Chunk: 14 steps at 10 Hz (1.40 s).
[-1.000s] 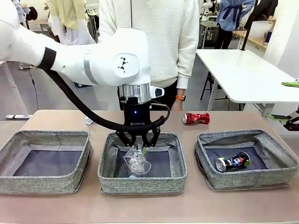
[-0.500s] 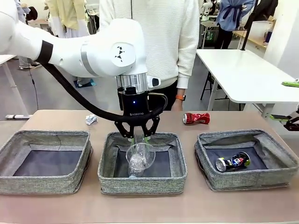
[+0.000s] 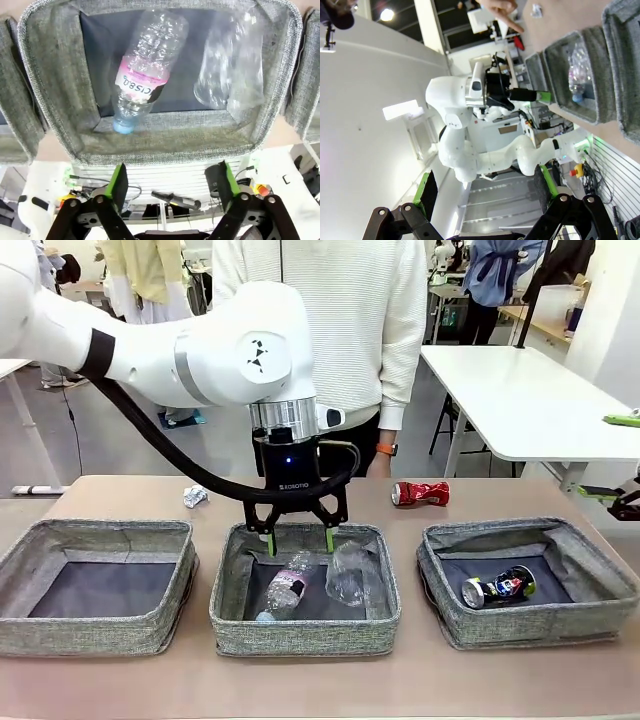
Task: Sort the waste into the appropriate baskets.
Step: Place the picked waste into the Fabric basket indicated by the person.
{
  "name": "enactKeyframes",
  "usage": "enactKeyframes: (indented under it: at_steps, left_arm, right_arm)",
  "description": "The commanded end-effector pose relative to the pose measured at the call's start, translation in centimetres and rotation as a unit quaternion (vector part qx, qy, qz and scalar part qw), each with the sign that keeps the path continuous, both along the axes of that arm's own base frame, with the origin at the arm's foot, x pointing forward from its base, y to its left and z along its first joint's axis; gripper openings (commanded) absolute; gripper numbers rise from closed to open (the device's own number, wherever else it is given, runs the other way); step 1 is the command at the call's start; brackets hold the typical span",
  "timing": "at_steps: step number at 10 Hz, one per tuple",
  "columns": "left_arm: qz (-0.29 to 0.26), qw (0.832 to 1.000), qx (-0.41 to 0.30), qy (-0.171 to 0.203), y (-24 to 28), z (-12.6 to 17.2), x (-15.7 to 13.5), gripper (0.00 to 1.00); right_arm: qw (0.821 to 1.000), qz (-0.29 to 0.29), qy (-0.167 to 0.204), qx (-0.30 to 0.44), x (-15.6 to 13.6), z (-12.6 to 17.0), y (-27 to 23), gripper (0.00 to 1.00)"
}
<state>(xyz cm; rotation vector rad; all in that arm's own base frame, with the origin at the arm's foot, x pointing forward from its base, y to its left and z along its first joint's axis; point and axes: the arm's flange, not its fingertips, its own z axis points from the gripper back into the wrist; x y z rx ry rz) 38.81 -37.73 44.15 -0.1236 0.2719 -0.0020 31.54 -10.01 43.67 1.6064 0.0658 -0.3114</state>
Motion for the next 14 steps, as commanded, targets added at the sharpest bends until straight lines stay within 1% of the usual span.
enactKeyframes:
  at_steps: [1, 2, 3, 4, 5, 6, 7, 8, 9, 10, 11, 12, 13, 14]
  left_arm:
    - [-0.006, 1.0, -0.019, 0.015, 0.4, 0.5, -0.2, 1.0]
    - [-0.01, 0.999, -0.029, 0.016, 0.6, 1.0, -0.2, 1.0]
    - [-0.037, 0.996, -0.07, 0.035, 1.4, 1.8, -0.1, 1.0]
    - [-0.087, 0.985, -0.138, 0.056, 3.5, 3.3, -0.1, 1.0]
    - [-0.152, 0.959, -0.229, 0.062, 6.9, 4.9, -0.2, 1.0]
    - [-0.136, 0.942, -0.305, 0.02, 12.1, 6.1, -0.6, 1.0]
    - [-0.114, 0.924, -0.364, -0.022, 16.8, 6.5, -1.4, 1.0]
    - [-0.093, 0.909, -0.404, -0.053, 21.1, 6.4, -2.3, 1.0]
    - [-0.071, 0.893, -0.438, -0.069, 25.2, 5.7, -2.7, 1.0]
    - [-0.029, 0.879, -0.469, -0.086, 29.1, 4.9, -3.1, 1.0]
    - [0.022, 0.857, -0.503, -0.111, 33.3, 4.1, -3.9, 1.0]
    - [0.076, 0.835, -0.528, -0.139, 37.2, 3.3, -5.4, 1.0]
    - [0.138, 0.81, -0.545, -0.165, 41.3, 2.7, -7.7, 1.0]
    - [0.164, 0.791, -0.562, -0.177, 44.8, 2.3, -10.0, 1.0]
  right_arm:
    - [1.0, 0.004, 0.009, 0.004, 0.0, 0.6, -0.1, 1.0]
    - [1.0, 0.004, 0.009, 0.004, 0.0, 0.6, -0.1, 1.0]
    - [1.0, 0.004, 0.009, 0.004, 0.0, 0.6, -0.1, 1.0]
    - [1.0, 0.004, 0.009, 0.004, 0.0, 0.6, -0.1, 1.0]
    - [1.0, 0.004, 0.009, 0.004, 0.0, 0.6, -0.1, 1.0]
    - [1.0, 0.004, 0.009, 0.004, 0.0, 0.6, -0.1, 1.0]
    - [1.0, 0.004, 0.009, 0.004, 0.0, 0.6, -0.1, 1.0]
    - [1.0, 0.004, 0.009, 0.004, 0.0, 0.6, -0.1, 1.0]
    - [1.0, 0.004, 0.009, 0.004, 0.0, 0.6, -0.1, 1.0]
    - [1.0, 0.004, 0.009, 0.004, 0.0, 0.6, -0.1, 1.0]
    - [1.0, 0.004, 0.009, 0.004, 0.0, 0.6, -0.1, 1.0]
    - [1.0, 0.004, 0.009, 0.004, 0.0, 0.6, -0.1, 1.0]
    - [1.0, 0.004, 0.009, 0.004, 0.0, 0.6, -0.1, 1.0]
    - [1.0, 0.004, 0.009, 0.004, 0.0, 0.6, -0.1, 1.0]
